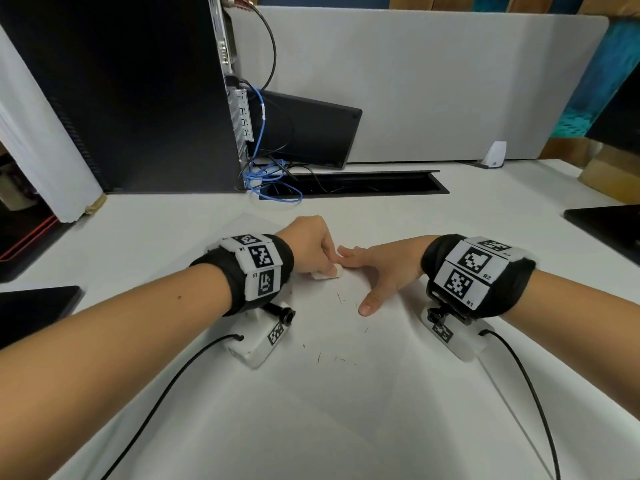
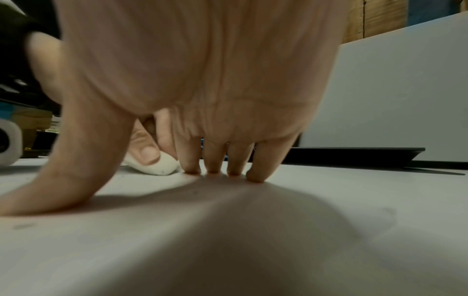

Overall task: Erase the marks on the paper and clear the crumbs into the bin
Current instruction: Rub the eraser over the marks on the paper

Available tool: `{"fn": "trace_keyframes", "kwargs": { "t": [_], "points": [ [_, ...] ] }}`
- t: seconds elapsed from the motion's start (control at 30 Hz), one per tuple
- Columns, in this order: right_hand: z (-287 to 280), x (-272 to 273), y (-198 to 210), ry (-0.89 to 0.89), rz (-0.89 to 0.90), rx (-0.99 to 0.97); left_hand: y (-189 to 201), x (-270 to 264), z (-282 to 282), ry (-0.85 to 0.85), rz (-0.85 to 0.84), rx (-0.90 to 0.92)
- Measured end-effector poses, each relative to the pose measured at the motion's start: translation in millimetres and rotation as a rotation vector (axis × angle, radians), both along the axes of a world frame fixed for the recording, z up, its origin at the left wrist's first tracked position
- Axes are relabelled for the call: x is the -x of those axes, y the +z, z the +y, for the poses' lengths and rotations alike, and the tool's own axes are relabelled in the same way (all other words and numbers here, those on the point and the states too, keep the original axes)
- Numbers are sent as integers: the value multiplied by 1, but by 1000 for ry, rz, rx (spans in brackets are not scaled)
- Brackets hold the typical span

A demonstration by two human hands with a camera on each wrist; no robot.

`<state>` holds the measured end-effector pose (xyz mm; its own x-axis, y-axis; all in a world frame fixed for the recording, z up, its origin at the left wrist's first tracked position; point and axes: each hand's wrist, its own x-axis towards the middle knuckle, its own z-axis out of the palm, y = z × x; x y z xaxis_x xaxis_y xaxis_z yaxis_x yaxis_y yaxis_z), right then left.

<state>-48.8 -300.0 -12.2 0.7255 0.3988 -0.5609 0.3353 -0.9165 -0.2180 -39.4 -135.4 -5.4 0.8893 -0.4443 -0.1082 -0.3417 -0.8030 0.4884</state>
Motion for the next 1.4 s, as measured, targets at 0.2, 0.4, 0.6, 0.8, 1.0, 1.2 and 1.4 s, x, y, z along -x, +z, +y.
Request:
{"fn": "trace_keyframes", "kwargs": {
  "t": [0.2,0.4,0.6,0.8,1.0,1.2,1.4],
  "points": [
    [-1,0,0,2,-3,-16,-1,17,-3,-126,29,-33],
    [-1,2,1,-18,-4,-31,-3,15,-5,-107,41,-24],
    [-2,0,-2,-12,2,-15,0,11,0,-59,-19,-32],
    [-2,0,-1,-12,-12,-28,0,25,-4,-195,36,-46],
    [-2,0,0,-3,-16,-26,0,22,-4,-182,86,-27],
    [-2,-1,-1,-23,-64,-29,14,13,16,-83,53,77],
    [-1,1,21,-151,-342,-332,27,1,49,44,114,213]
  ]
}}
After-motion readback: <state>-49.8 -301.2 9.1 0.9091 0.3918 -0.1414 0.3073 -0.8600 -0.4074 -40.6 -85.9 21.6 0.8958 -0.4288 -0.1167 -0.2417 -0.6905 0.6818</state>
